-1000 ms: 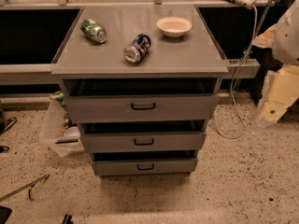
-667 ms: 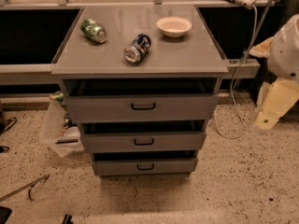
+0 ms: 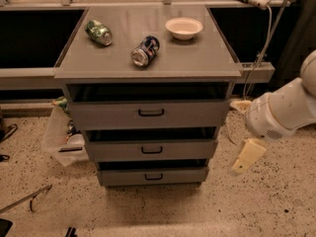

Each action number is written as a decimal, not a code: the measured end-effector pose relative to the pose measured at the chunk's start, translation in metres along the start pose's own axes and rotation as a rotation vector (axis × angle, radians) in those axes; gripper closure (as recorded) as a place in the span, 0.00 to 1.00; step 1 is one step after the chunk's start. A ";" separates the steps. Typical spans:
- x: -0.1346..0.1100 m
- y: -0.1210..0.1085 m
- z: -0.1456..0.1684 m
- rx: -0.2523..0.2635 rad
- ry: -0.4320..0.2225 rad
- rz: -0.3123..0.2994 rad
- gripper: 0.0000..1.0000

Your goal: Open top drawer

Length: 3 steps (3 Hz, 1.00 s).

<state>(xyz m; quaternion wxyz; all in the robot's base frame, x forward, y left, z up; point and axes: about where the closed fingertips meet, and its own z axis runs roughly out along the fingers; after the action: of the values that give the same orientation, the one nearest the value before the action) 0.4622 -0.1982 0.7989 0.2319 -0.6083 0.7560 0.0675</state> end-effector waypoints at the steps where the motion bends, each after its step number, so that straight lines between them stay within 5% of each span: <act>1: -0.003 -0.015 0.005 0.054 -0.019 -0.002 0.00; 3: -0.008 -0.035 0.025 0.077 -0.027 -0.030 0.00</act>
Offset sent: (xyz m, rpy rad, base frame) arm 0.0161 0.0011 -0.0028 0.0116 -0.0495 -0.0163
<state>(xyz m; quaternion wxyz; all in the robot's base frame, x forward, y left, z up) 0.5030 -0.1898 0.7869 0.2661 -0.6092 0.7458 0.0429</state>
